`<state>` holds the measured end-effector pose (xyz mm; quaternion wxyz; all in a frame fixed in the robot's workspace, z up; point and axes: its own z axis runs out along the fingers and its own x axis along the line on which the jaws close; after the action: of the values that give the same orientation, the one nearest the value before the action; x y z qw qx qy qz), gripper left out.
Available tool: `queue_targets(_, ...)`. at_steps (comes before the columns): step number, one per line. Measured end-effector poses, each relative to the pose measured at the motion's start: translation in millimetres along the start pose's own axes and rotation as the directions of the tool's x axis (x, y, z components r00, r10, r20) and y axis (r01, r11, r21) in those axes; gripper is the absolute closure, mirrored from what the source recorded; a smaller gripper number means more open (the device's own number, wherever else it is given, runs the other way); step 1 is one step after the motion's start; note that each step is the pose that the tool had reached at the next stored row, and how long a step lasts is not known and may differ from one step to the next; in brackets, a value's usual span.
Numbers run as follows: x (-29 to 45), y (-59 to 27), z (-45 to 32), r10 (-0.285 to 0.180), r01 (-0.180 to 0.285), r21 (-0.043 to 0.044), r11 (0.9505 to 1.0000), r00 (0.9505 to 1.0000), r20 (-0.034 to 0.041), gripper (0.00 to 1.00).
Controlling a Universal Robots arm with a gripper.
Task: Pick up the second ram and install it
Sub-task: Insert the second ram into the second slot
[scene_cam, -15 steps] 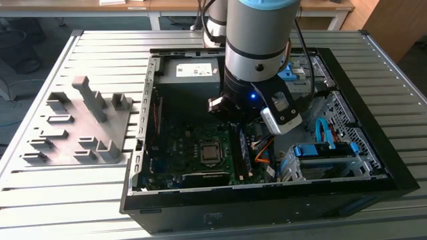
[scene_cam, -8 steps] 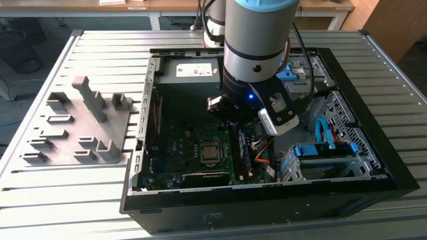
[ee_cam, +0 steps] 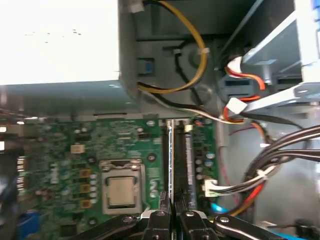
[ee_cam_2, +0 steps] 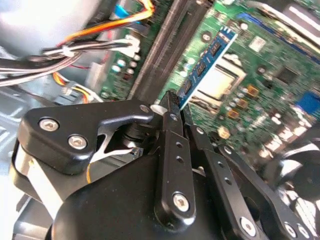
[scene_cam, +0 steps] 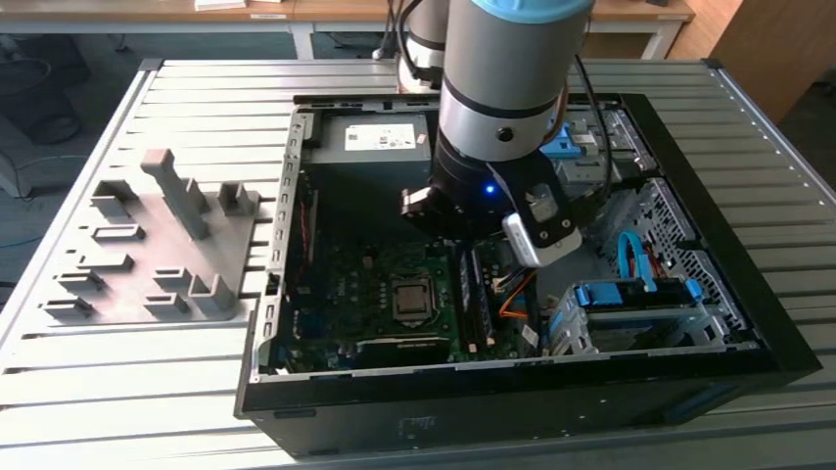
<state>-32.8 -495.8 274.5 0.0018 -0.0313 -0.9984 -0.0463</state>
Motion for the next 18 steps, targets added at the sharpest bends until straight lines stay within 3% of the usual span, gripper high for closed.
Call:
queue_targets(1,-0.2,0.0,-0.1,0.001,-0.001,0.0011,1.0000,0.9999,-0.0142,0.86)
queue_targets(2,-0.4,0.0,-0.1,0.002,-0.002,0.0017,1.0000,0.9998,-0.0219,0.86)
queue_targets(18,-0.5,-0.5,5.4,0.002,-0.002,0.0015,1.0000,0.9997,-0.0235,0.86)
